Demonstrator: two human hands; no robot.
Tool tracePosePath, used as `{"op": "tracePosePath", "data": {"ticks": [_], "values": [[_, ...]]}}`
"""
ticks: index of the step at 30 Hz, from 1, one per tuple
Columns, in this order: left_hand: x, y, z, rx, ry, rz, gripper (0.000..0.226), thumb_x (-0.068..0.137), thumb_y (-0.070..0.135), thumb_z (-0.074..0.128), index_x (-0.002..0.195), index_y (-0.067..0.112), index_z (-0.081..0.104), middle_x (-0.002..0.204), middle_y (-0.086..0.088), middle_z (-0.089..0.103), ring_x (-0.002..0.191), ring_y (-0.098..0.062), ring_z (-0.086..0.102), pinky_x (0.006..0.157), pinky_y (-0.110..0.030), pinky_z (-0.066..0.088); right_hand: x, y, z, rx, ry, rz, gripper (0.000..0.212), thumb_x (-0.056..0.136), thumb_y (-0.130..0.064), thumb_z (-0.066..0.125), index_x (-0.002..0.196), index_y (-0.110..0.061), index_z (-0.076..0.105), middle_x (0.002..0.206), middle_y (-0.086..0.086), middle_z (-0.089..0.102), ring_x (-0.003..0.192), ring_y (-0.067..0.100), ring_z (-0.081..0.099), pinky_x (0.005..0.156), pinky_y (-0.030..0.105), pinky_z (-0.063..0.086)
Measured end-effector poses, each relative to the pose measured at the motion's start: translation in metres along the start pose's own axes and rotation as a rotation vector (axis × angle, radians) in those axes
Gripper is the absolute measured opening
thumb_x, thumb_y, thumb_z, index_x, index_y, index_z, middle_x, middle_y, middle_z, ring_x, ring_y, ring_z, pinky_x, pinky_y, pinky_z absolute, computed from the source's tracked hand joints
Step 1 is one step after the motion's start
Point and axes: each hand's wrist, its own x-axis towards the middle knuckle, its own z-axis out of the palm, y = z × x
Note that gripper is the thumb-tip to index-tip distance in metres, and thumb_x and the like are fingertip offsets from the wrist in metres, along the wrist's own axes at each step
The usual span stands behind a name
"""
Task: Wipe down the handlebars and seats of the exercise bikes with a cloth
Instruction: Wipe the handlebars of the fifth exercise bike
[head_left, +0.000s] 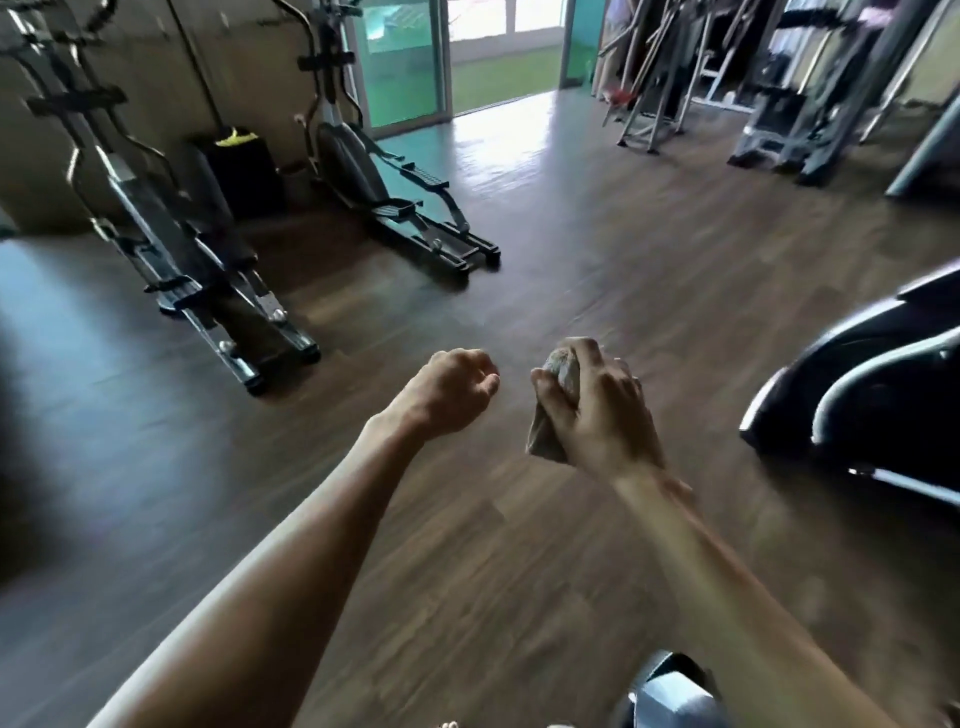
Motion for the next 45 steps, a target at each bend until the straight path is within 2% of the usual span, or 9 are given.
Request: {"op": "tracePosePath", "data": {"ticks": [9, 17, 23, 26, 30, 33, 36, 41, 45], "values": [[0.196, 0.105, 0.106, 0.004, -0.257, 0.364, 0.017, 0.099, 0.026, 0.054, 0.094, 0.023, 0.071, 0.094, -0.005, 0.074, 0.089, -0.028, 0.068, 0.082, -0.039, 0.057, 0.092, 0.147, -0.049, -0.047, 0.221, 0.260, 0.045, 0.094, -0.054, 0.052, 0.120, -0.018, 0.057, 0.114, 0.005, 0.067, 0.108, 0.031, 0.061, 0.095, 0.048, 0.049], [0.335, 0.216, 0.181, -0.001, -0.332, 0.646, 0.017, 0.099, 0.019, 0.058, 0.101, 0.013, 0.075, 0.097, -0.003, 0.076, 0.089, -0.021, 0.069, 0.079, -0.026, 0.049, 0.165, 0.261, -0.121, -0.169, 0.455, 0.360, 0.048, 0.092, -0.053, 0.052, 0.114, -0.011, 0.061, 0.102, 0.003, 0.071, 0.093, 0.029, 0.065, 0.083, 0.038, 0.045], [0.412, 0.305, 0.256, -0.055, -0.506, 0.790, 0.024, 0.100, 0.028, 0.055, 0.095, 0.011, 0.072, 0.091, -0.006, 0.074, 0.088, -0.029, 0.067, 0.079, -0.034, 0.051, 0.191, 0.334, -0.170, -0.258, 0.624, 0.455, 0.048, 0.093, -0.053, 0.051, 0.114, -0.011, 0.061, 0.103, 0.004, 0.070, 0.094, 0.031, 0.063, 0.083, 0.049, 0.051], [0.438, 0.363, 0.290, -0.282, -0.709, 0.718, 0.036, 0.093, 0.046, 0.048, 0.095, 0.021, 0.073, 0.092, 0.001, 0.076, 0.088, -0.023, 0.069, 0.083, -0.034, 0.052, 0.199, 0.371, -0.191, -0.314, 0.691, 0.527, 0.051, 0.095, -0.054, 0.052, 0.120, -0.010, 0.059, 0.108, 0.005, 0.068, 0.098, 0.031, 0.063, 0.087, 0.052, 0.051], [0.456, 0.443, 0.323, -0.482, -1.217, 0.598, 0.048, 0.107, 0.050, 0.043, 0.123, 0.013, 0.069, 0.111, -0.007, 0.075, 0.108, -0.022, 0.069, 0.097, -0.042, 0.053, 0.210, 0.408, -0.225, -0.491, 0.781, 0.676, 0.062, 0.095, -0.056, 0.057, 0.136, -0.010, 0.051, 0.121, 0.006, 0.066, 0.111, 0.028, 0.061, 0.097, 0.048, 0.048], [0.457, 0.487, 0.343, -0.511, -1.558, 0.709, 0.053, 0.104, 0.047, 0.051, 0.111, -0.002, 0.068, 0.093, -0.023, 0.071, 0.088, -0.030, 0.070, 0.087, -0.039, 0.055, 0.220, 0.427, -0.252, -0.638, 0.818, 0.777, 0.075, 0.091, -0.054, 0.064, 0.146, -0.010, 0.038, 0.126, 0.008, 0.064, 0.118, 0.029, 0.058, 0.101, 0.048, 0.045], [0.457, 0.527, 0.370, -0.566, -1.694, 0.775, 0.059, 0.097, 0.043, 0.062, 0.104, -0.015, 0.061, 0.090, -0.027, 0.065, 0.085, -0.030, 0.065, 0.083, -0.041, 0.053, 0.220, 0.442, -0.273, -0.734, 0.875, 0.869, 0.091, 0.079, -0.051, 0.071, 0.151, -0.013, 0.031, 0.130, 0.007, 0.058, 0.120, 0.027, 0.050, 0.106, 0.044, 0.038], [0.441, 0.583, 0.415, -0.517, -1.791, 0.893, 0.050, 0.086, 0.043, 0.071, 0.108, -0.001, 0.066, 0.091, -0.011, 0.070, 0.086, -0.020, 0.066, 0.079, -0.038, 0.051, 0.190, 0.454, -0.302, -0.656, 0.882, 0.979, 0.103, 0.080, -0.053, 0.076, 0.157, -0.012, 0.022, 0.138, -0.003, 0.038, 0.131, 0.019, 0.038, 0.113, 0.037, 0.032], [0.426, 0.640, 0.452, -0.470, -1.889, 1.076, 0.039, 0.082, 0.045, 0.073, 0.104, 0.013, 0.072, 0.105, -0.022, 0.072, 0.095, -0.027, 0.066, 0.092, -0.058, 0.051, 0.150, 0.458, -0.336, -0.455, 1.063, 1.030, 0.068, 0.085, -0.050, 0.063, 0.144, -0.020, 0.047, 0.133, -0.014, 0.049, 0.126, 0.013, 0.048, 0.108, 0.042, 0.043]]}}
